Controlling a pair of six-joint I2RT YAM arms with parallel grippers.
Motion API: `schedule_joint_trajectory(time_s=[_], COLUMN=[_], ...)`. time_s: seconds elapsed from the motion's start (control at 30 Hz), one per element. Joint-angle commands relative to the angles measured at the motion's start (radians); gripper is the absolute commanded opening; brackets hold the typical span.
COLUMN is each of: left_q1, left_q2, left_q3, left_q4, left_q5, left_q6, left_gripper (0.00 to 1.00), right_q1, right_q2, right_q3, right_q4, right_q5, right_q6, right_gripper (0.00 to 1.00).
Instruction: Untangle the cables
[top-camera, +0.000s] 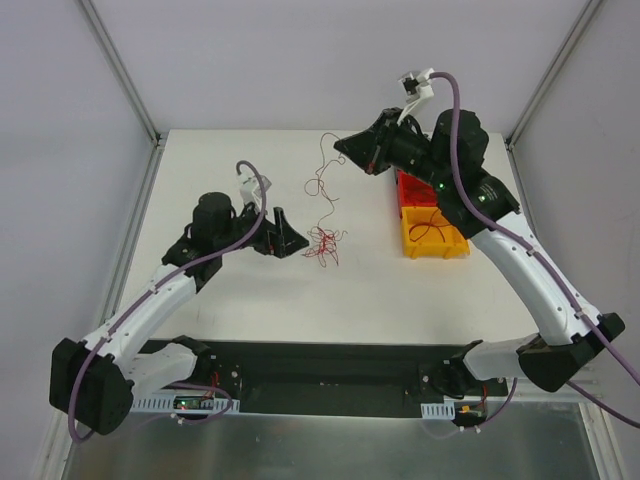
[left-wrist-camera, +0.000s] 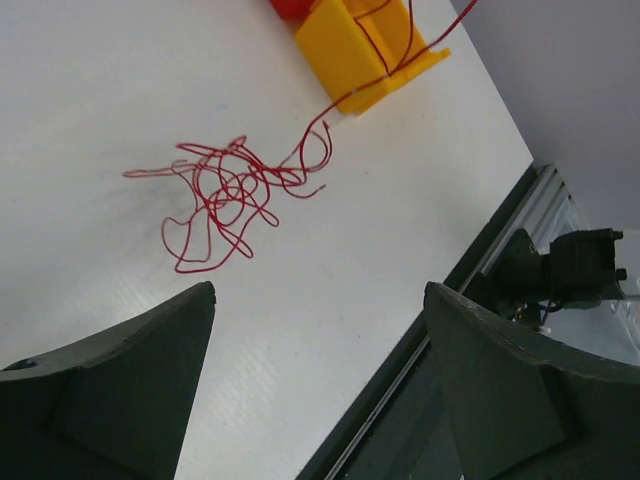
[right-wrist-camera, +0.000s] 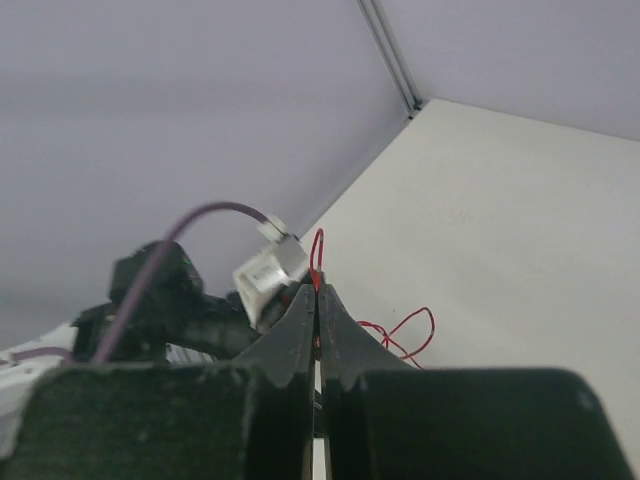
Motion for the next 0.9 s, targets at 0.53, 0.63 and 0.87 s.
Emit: schedule_joint_trajectory(time_s=[0.53,0.63,0.87], left_q1=[-0.043,-0.018,0.028], left_q2=[0.726,0.71,0.632], left_q3=[0.17,0.084,-0.002], left_q4=[0.21,0.231,0.224], left_q5=[-0.255,-0.259,-0.245], left_q6=[-0.176,-0.189,-0.193], left_gripper=[0.51,0.43,0.43], right_q1=[-0.004,-0.026,-0.144], right_q2=[-0.068,-0.037,0.012], right_q3=[0.25,0.429,0.654], right_q4=[0.047,-0.053,-0.135], right_q5=[-0.139,-0.125,-0.149], right_q6=[0.169,0.114,0.1], right_gripper=[0.0,0.0,0.0])
